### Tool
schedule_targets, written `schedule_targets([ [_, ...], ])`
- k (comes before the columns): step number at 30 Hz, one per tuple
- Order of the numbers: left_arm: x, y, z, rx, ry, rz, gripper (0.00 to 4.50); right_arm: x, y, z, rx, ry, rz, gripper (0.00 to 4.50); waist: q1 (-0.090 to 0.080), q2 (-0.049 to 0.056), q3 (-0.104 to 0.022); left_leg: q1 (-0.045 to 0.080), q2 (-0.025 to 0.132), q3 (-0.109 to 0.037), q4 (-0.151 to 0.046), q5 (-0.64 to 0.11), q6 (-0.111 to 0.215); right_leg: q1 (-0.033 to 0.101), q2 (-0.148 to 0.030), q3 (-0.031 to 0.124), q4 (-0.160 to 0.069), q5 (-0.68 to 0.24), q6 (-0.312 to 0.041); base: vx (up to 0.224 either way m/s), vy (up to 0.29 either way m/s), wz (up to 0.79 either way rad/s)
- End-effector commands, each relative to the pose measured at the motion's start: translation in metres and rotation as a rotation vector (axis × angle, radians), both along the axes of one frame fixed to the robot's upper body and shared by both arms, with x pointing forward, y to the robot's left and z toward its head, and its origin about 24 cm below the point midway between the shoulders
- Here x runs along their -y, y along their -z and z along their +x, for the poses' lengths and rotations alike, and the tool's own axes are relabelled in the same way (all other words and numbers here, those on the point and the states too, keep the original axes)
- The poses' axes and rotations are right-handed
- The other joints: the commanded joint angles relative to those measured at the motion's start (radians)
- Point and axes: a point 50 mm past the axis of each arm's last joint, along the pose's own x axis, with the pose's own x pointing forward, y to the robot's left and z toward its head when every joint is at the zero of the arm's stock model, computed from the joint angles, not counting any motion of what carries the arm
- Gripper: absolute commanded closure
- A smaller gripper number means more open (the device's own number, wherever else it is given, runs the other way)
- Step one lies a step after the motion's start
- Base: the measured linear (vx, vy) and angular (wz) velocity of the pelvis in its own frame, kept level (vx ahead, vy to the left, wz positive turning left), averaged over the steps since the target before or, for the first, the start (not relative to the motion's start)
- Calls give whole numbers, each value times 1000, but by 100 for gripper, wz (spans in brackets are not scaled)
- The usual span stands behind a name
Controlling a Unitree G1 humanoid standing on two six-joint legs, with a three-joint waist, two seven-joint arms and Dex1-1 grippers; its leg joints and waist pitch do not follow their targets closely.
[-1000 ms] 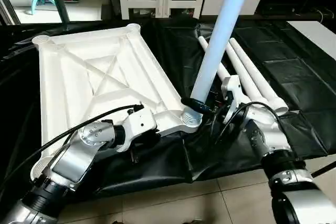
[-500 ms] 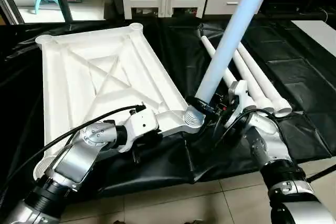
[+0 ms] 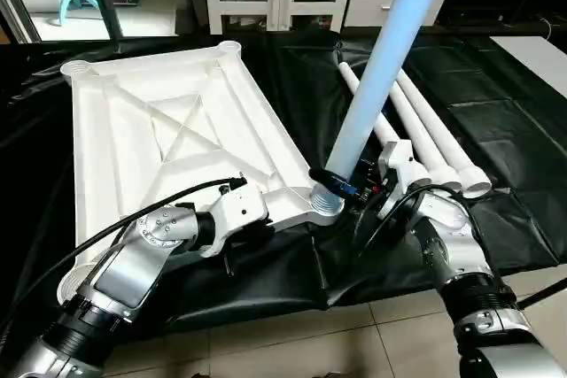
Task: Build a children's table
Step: Insert table leg to table base
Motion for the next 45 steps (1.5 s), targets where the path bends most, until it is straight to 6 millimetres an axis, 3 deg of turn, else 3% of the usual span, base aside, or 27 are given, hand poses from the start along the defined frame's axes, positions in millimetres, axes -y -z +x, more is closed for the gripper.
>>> schedule_targets([
  [1,11,-7,-1,40,56,-20,450,10,50,-19,-271,62,-43,264,-7,20,-32,6,43,-8,-95,-254,16,21,-68,48,-81,-214,-221,0,0,0],
  [10,11,-5,0,52,32,-26,450,10,51,-20,-315,164,104,264,-7,25,-31,8,43,-8,-98,-279,2,16,-68,49,-86,-236,-209,0,0,0],
  [12,11,-5,0,50,34,-24,450,10,52,-21,-329,174,132,264,-8,28,-30,4,43,-10,-100,-281,1,18,-68,48,-86,-240,-208,0,0,0],
  [15,11,-4,-1,47,39,-20,450,10,53,-23,-336,173,125,264,-9,25,-30,5,42,-9,-99,-289,3,16,-69,49,-90,-269,-201,0,0,0],
  [22,13,-3,-3,42,46,-24,450,14,61,-27,-385,138,52,264,-9,25,-31,4,43,-10,-100,-283,2,14,-70,49,-93,-299,-190,0,0,0],
  [29,13,-1,-5,32,65,-9,450,12,64,-31,-322,-43,-258,264,-10,20,-33,3,42,-11,-100,-291,3,13,-71,49,-98,-341,-169,0,0,0],
  [31,13,-1,-5,29,69,-7,450,11,62,-28,-327,-67,-270,264,-9,23,-34,6,43,-10,-101,-282,3,12,-70,49,-98,-319,-173,0,0,0],
  [32,13,-1,-5,28,70,-5,450,11,61,-27,-332,-71,-268,264,-13,21,-38,2,44,-12,-103,-268,2,19,-68,46,-92,-272,-184,0,0,0],
  [33,13,0,-6,25,71,-3,450,12,60,-25,-344,-77,-267,264,-15,12,-36,1,44,-10,-103,-265,6,18,-66,46,-93,-261,-185,0,0,0],
  [34,13,0,-6,24,72,-2,450,13,60,-25,-348,-78,-267,264,-16,20,-36,3,45,-12,-104,-278,4,15,-67,46,-92,-259,-194,0,0,0],
  [37,12,1,-6,18,75,3,450,15,63,-26,-382,-84,-265,264,-19,15,-38,4,44,-9,-101,-270,13,17,-67,47,-93,-241,-203,0,0,0],
  [45,11,1,-5,17,65,8,450,19,69,-28,-402,-47,-253,264,-22,13,-36,4,44,-11,-104,-298,7,15,-70,48,-98,-294,-187,0,0,0],
])
